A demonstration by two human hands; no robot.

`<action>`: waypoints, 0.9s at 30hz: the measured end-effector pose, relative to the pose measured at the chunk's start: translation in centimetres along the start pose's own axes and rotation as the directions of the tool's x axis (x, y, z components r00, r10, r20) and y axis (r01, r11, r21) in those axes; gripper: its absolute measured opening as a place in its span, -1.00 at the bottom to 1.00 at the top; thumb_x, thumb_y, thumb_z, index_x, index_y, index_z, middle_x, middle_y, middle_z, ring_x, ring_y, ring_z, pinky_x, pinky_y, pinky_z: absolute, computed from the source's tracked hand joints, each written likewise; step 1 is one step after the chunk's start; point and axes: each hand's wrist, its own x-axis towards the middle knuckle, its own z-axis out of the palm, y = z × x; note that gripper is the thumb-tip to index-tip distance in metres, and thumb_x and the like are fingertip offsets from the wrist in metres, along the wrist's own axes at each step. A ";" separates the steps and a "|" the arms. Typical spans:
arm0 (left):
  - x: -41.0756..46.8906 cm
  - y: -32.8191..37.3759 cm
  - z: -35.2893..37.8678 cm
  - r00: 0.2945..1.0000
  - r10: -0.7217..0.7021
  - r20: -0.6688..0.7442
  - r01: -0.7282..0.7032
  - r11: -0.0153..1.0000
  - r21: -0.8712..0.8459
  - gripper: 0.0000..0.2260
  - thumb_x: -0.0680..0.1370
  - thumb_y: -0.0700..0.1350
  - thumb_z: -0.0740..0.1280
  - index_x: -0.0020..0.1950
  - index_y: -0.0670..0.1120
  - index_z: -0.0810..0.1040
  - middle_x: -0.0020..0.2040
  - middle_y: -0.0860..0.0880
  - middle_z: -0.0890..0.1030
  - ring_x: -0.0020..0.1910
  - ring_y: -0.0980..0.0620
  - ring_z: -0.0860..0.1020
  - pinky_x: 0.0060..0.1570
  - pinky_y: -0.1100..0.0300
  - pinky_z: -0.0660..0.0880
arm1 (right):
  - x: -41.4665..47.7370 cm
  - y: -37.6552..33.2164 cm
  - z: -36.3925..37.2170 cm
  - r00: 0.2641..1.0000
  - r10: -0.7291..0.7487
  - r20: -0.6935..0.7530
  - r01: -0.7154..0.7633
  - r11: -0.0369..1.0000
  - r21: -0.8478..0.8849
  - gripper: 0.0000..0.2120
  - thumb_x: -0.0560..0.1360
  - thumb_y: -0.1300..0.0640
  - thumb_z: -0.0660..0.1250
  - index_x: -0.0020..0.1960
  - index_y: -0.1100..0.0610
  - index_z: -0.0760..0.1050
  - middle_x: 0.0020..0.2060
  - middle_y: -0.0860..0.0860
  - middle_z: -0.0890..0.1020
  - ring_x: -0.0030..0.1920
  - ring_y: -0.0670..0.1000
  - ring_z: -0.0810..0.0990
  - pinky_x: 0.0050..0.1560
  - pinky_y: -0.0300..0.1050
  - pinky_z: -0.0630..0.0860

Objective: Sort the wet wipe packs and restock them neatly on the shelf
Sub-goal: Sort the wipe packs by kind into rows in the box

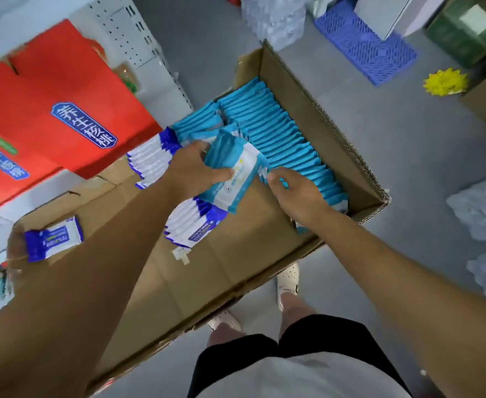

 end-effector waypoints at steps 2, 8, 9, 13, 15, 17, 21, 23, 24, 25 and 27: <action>3.8 0.2 -0.1 0.998 0.055 0.018 -0.057 0.977 0.205 -0.61 0.37 0.00 0.61 0.07 -0.08 0.54 -0.03 0.02 0.63 -0.03 0.01 0.62 -0.11 0.20 0.45 | 1.5 1.7 0.2 0.999 -0.039 -0.004 0.038 0.974 -0.223 -0.56 0.66 -0.15 0.13 0.46 -0.01 0.41 0.55 -0.01 0.28 0.57 0.00 0.13 0.51 -0.13 0.09; 12.2 -1.5 0.9 0.977 0.044 0.207 -0.140 0.869 0.475 -0.21 0.40 0.04 0.60 0.53 -0.18 0.39 0.45 -0.14 0.49 0.42 -0.13 0.46 0.30 0.14 0.37 | 4.4 4.0 1.1 0.996 -0.071 0.051 0.087 0.860 -0.502 -0.51 0.67 -0.12 0.13 0.56 0.00 0.25 0.63 0.00 0.04 0.62 0.03 -0.08 0.60 0.06 -0.09; 13.0 -1.9 1.1 0.972 0.042 0.233 -0.153 0.861 0.484 -0.19 0.41 0.04 0.59 0.56 -0.18 0.36 0.48 -0.16 0.46 0.43 -0.13 0.44 0.33 0.12 0.36 | 4.7 4.4 1.2 0.996 -0.076 0.051 0.091 0.855 -0.510 -0.50 0.67 -0.12 0.12 0.57 -0.01 0.24 0.63 -0.01 0.02 0.62 0.03 -0.08 0.60 0.07 -0.10; 14.4 -3.5 1.7 0.976 0.084 0.199 -0.175 0.851 0.496 -0.17 0.43 0.00 0.59 0.58 -0.20 0.30 0.50 -0.18 0.43 0.46 -0.17 0.40 0.36 0.06 0.35 | 5.3 5.6 1.5 0.993 -0.103 0.055 0.117 0.848 -0.517 -0.51 0.67 -0.10 0.12 0.57 -0.01 0.24 0.63 -0.02 0.03 0.62 0.03 -0.06 0.60 0.09 -0.10; 14.5 -4.1 1.8 0.983 0.111 0.149 -0.168 0.873 0.457 -0.21 0.41 -0.02 0.60 0.55 -0.20 0.35 0.44 -0.19 0.48 0.42 -0.17 0.45 0.34 0.05 0.38 | 5.4 5.8 1.5 0.992 -0.113 0.050 0.123 0.849 -0.513 -0.52 0.67 -0.09 0.13 0.56 -0.01 0.25 0.63 -0.02 0.04 0.62 0.03 -0.05 0.60 0.09 -0.10; 14.1 -4.8 2.0 0.983 0.151 0.107 -0.182 0.896 0.404 -0.24 0.36 0.06 0.60 0.48 -0.17 0.45 0.38 -0.18 0.52 0.37 -0.18 0.49 0.34 0.02 0.44 | 5.3 5.8 1.5 0.992 -0.118 0.048 0.125 0.846 -0.518 -0.52 0.67 -0.08 0.14 0.56 -0.01 0.25 0.63 -0.02 0.04 0.62 0.03 -0.05 0.60 0.09 -0.10; 12.3 -6.2 2.9 0.964 0.262 -0.037 -0.229 0.896 0.381 -0.30 0.40 0.02 0.62 0.43 -0.23 0.49 0.39 -0.19 0.42 0.39 -0.14 0.42 0.43 0.11 0.34 | 5.0 5.5 1.2 0.992 -0.106 0.069 0.126 0.848 -0.515 -0.46 0.65 -0.12 0.17 0.58 0.00 0.20 0.63 0.00 0.03 0.62 0.04 -0.05 0.60 0.06 -0.11; 11.0 -6.5 3.0 0.955 0.282 -0.095 -0.225 0.894 0.388 -0.35 0.44 -0.01 0.59 0.44 -0.23 0.48 0.41 -0.19 0.40 0.43 -0.15 0.39 0.43 0.10 0.32 | 4.5 4.9 1.0 0.992 -0.109 0.064 0.126 0.855 -0.503 -0.44 0.65 -0.13 0.18 0.59 0.01 0.18 0.63 0.00 0.04 0.62 0.03 -0.05 0.60 0.02 -0.10; 10.4 -6.9 2.9 0.950 0.290 -0.114 -0.227 0.895 0.385 -0.36 0.45 -0.01 0.58 0.44 -0.23 0.48 0.42 -0.20 0.42 0.43 -0.16 0.39 0.42 0.10 0.32 | 4.3 4.4 1.0 0.991 -0.118 0.058 0.131 0.864 -0.487 -0.43 0.65 -0.12 0.19 0.59 0.02 0.19 0.62 0.00 0.05 0.62 0.02 -0.04 0.60 0.01 -0.09; 9.5 -7.3 2.6 0.948 0.292 -0.130 -0.224 0.898 0.379 -0.37 0.45 -0.01 0.58 0.43 -0.23 0.49 0.42 -0.21 0.43 0.43 -0.18 0.40 0.42 0.09 0.32 | 4.0 3.8 1.0 0.990 -0.126 0.056 0.138 0.875 -0.463 -0.43 0.64 -0.10 0.21 0.59 0.03 0.19 0.62 -0.01 0.06 0.61 0.01 -0.03 0.60 -0.01 -0.08; 7.7 -8.8 1.8 0.932 0.310 -0.187 -0.231 0.907 0.353 -0.41 0.45 -0.02 0.56 0.39 -0.25 0.52 0.39 -0.24 0.49 0.39 -0.22 0.45 0.41 0.06 0.35 | 3.2 2.7 1.5 0.987 -0.145 0.069 0.161 0.889 -0.429 -0.43 0.64 -0.07 0.24 0.59 0.03 0.20 0.62 -0.03 0.09 0.61 -0.01 -0.01 0.60 -0.03 -0.04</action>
